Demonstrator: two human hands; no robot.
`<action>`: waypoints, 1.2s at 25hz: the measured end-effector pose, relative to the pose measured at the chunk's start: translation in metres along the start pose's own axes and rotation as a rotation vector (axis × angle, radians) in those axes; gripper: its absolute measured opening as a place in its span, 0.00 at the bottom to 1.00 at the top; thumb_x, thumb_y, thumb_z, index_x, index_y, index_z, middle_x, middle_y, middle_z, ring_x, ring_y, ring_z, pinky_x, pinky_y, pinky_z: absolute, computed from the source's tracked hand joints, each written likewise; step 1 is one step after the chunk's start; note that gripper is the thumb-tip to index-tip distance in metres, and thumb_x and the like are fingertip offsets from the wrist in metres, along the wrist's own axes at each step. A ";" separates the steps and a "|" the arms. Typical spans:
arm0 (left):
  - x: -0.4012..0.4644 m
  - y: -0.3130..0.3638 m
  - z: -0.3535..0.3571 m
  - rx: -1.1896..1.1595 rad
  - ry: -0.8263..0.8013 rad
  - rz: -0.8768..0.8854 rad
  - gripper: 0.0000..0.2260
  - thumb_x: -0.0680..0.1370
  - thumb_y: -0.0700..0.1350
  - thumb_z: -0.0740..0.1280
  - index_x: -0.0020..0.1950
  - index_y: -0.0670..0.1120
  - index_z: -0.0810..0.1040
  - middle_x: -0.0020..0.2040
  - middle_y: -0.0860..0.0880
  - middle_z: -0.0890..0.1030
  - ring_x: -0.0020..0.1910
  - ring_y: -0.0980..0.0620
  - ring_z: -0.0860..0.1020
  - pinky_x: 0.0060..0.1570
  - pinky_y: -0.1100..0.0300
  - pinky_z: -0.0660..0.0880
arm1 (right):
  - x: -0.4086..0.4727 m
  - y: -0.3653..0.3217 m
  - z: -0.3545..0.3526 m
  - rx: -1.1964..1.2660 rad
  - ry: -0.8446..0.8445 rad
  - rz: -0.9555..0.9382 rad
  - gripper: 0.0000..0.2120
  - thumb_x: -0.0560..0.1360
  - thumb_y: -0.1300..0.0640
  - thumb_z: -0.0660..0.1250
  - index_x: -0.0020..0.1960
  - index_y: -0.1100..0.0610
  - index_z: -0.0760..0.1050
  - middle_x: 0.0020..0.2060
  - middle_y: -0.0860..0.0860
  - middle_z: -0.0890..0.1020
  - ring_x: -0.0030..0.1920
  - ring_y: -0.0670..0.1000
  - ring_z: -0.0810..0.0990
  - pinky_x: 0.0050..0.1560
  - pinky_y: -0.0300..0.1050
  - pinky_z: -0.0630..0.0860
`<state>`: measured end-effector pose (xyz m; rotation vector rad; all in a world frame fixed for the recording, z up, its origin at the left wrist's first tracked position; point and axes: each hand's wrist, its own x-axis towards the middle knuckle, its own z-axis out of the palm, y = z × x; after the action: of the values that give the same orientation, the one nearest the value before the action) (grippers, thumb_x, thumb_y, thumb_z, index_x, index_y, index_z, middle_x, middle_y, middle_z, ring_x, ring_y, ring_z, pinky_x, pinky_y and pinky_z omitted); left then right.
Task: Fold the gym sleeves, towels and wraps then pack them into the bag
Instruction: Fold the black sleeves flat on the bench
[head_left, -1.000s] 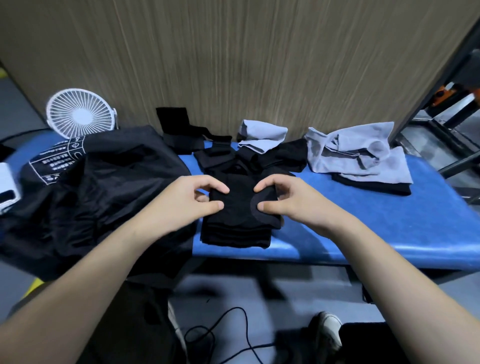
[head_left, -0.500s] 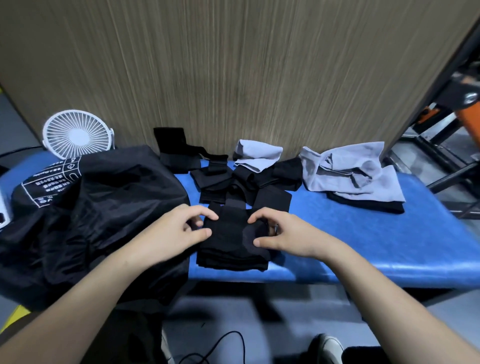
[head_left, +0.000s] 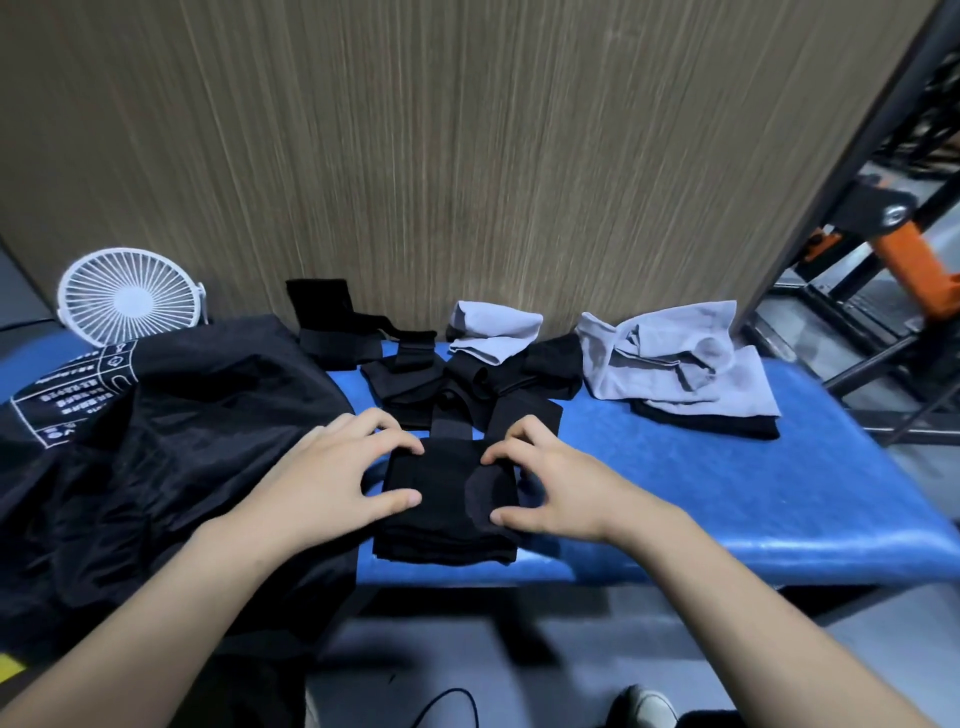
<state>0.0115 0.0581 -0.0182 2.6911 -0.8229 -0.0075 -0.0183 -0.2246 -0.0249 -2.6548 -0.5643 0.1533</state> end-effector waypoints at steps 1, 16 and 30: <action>0.000 -0.002 0.000 -0.012 0.002 0.002 0.24 0.69 0.73 0.59 0.63 0.67 0.71 0.58 0.67 0.68 0.54 0.62 0.68 0.60 0.57 0.69 | 0.000 0.001 -0.001 0.018 0.007 -0.002 0.26 0.70 0.39 0.72 0.65 0.41 0.69 0.57 0.39 0.64 0.51 0.47 0.76 0.53 0.52 0.78; 0.057 0.024 -0.011 0.025 0.208 0.057 0.23 0.71 0.71 0.57 0.58 0.63 0.78 0.54 0.64 0.74 0.54 0.58 0.73 0.55 0.57 0.72 | -0.004 0.050 -0.037 0.062 0.293 0.237 0.15 0.74 0.38 0.68 0.58 0.41 0.74 0.52 0.40 0.73 0.48 0.41 0.75 0.54 0.51 0.77; 0.214 0.051 0.029 0.023 -0.050 0.055 0.14 0.76 0.56 0.69 0.62 0.59 0.77 0.59 0.61 0.77 0.60 0.56 0.73 0.55 0.55 0.72 | 0.074 0.101 -0.021 -0.087 0.460 0.506 0.19 0.77 0.42 0.65 0.66 0.44 0.69 0.52 0.50 0.77 0.52 0.55 0.79 0.45 0.49 0.75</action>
<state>0.1597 -0.1071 -0.0110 2.6988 -0.9169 -0.0533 0.0900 -0.2858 -0.0500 -2.7283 0.2551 -0.3366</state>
